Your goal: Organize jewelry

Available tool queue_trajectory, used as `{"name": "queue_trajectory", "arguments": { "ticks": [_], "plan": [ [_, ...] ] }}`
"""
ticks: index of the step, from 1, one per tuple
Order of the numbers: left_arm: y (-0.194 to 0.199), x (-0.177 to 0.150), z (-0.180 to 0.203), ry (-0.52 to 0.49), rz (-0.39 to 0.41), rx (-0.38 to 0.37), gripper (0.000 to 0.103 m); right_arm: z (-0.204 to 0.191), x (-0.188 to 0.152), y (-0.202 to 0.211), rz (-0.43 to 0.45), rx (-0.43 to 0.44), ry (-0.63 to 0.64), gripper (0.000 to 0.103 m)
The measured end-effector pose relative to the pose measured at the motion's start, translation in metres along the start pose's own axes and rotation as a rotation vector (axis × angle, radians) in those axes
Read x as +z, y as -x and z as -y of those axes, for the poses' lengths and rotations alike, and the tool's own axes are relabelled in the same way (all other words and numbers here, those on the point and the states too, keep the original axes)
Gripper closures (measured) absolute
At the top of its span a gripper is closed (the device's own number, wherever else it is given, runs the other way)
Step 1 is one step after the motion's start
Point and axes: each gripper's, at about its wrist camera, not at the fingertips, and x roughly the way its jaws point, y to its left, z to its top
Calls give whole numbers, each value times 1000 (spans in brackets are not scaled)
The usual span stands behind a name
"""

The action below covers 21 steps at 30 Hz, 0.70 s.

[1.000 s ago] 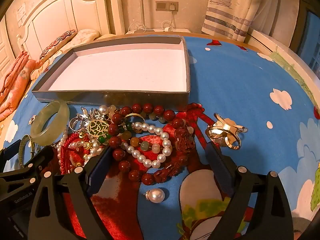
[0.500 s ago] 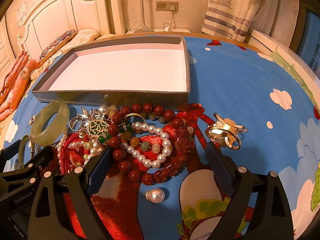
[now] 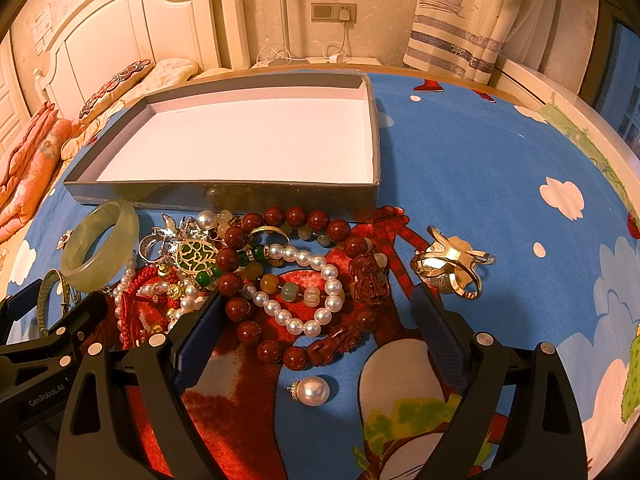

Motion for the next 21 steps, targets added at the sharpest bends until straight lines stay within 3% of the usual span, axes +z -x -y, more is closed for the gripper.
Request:
{"name": "queue_trajectory", "arguments": {
  "ticks": [21],
  "plan": [
    [0, 0, 0, 0, 0, 0, 2, -2, 1, 0, 0, 0, 0, 15]
  ]
}}
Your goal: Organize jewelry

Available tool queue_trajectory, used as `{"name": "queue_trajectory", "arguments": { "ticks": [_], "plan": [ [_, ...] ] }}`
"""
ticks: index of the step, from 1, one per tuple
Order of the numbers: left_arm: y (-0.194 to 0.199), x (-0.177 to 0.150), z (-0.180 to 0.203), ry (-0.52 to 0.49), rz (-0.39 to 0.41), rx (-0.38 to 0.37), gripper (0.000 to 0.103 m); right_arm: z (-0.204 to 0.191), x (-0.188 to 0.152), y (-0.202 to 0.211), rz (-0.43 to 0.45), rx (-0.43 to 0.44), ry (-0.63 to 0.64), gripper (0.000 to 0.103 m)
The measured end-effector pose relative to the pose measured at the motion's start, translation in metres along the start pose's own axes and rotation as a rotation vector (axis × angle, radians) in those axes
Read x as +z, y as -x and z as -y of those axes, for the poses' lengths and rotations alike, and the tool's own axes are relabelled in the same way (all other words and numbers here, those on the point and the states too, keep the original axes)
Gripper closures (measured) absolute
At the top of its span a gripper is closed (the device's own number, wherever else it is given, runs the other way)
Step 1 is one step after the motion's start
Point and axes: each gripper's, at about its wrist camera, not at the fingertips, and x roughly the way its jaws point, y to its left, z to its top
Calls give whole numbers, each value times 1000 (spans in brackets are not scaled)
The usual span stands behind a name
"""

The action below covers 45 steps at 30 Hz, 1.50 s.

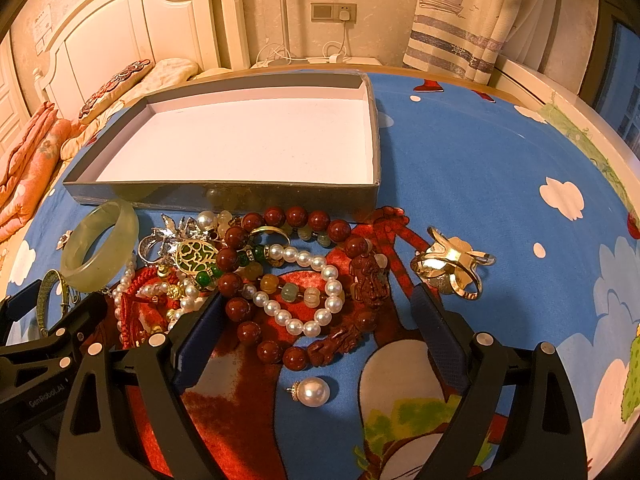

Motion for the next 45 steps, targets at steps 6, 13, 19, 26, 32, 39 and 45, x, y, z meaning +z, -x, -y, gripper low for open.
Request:
{"name": "queue_trajectory", "arguments": {
  "ticks": [6, 13, 19, 26, 32, 39, 45],
  "plan": [
    [0, 0, 0, 0, 0, 0, 2, 0, 0, 0, 0, -1, 0, 15],
    [0, 0, 0, 0, 0, 0, 2, 0, 0, 0, 0, -1, 0, 15],
    [0, 0, 0, 0, 0, 0, 2, 0, 0, 0, 0, -1, 0, 15],
    [0, 0, 0, 0, 0, 0, 2, 0, 0, 0, 0, 0, 0, 15],
    [0, 0, 0, 1, 0, 1, 2, -1, 0, -1, 0, 1, 1, 15],
    [0, 0, 0, 0, 0, 1, 2, 2, -1, 0, -3, 15, 11, 15],
    [0, 0, 0, 0, 0, 1, 2, 0, -1, 4, -32, 54, 67, 16]
  ]
}}
